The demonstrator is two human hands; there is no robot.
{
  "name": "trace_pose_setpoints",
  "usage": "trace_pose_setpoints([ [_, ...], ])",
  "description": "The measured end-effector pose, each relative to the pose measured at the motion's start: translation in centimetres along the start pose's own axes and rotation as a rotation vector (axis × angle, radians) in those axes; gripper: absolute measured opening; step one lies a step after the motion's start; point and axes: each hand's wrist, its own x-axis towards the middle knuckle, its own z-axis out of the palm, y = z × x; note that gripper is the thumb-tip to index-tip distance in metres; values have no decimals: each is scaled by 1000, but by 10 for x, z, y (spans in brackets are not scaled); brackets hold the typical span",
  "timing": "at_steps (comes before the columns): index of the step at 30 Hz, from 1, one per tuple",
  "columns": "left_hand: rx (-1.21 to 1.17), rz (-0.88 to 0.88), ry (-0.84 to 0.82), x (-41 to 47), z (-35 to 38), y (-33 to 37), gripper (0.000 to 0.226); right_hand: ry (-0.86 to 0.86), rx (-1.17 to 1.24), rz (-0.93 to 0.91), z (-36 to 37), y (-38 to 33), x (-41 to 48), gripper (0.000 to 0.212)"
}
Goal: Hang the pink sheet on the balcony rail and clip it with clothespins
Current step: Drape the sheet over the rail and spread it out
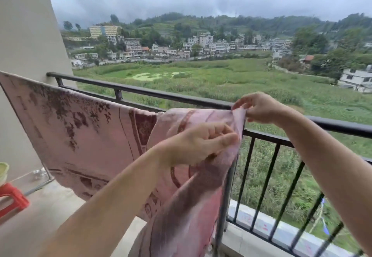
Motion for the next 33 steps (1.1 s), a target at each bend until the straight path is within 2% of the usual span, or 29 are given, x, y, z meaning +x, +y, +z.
trace_pose_setpoints([
  [1,50,-56,-128,-1,18,-7,31,-197,-106,100,1,16,-11,33],
  [2,80,-85,-131,-1,31,-16,33,-321,-159,182,4,30,-20,35],
  [3,76,-98,-39,0,39,-25,32,-363,-142,236,8,42,-27,38],
  [5,75,-105,330,7,38,-42,26,-285,73,281,15,59,-34,32],
  [6,193,-100,541,11,30,-52,21,-244,180,287,19,61,-37,27],
  [7,386,-111,712,14,18,-62,18,-228,245,295,23,60,-39,33],
  [8,574,-154,800,16,6,-73,20,-238,284,299,28,58,-41,43],
  [10,795,-280,738,16,-17,-93,30,-292,352,269,42,48,-44,57],
  [12,786,-319,666,11,-34,-107,28,-324,470,198,56,38,-47,58],
  [14,679,-240,742,7,-45,-113,18,-225,521,142,63,28,-46,51],
  [15,654,-206,788,7,-48,-113,13,-139,467,106,63,24,-44,47],
  [18,766,-174,860,8,-56,-112,10,123,142,-34,59,12,-39,40],
  [22,690,-226,1276,-5,-72,-115,15,438,120,-175,54,-15,-41,42],
  [23,689,-235,1276,-9,-75,-116,15,465,89,-208,54,-25,-42,38],
  [24,704,-237,1186,-12,-78,-121,16,432,35,-244,56,-32,-43,32],
  [26,715,-250,893,-17,-81,-130,21,223,-123,-268,63,-45,-42,31],
  [27,693,-274,798,-19,-85,-132,26,101,-218,-249,69,-49,-41,31],
  [29,544,-318,773,-23,-95,-132,36,-7,-376,-206,81,-56,-37,26],
  [31,473,-322,845,-25,-109,-138,45,58,-438,-191,93,-66,-32,27],
  [33,588,-369,816,-29,-125,-148,57,153,-435,-195,108,-78,-25,38],
])
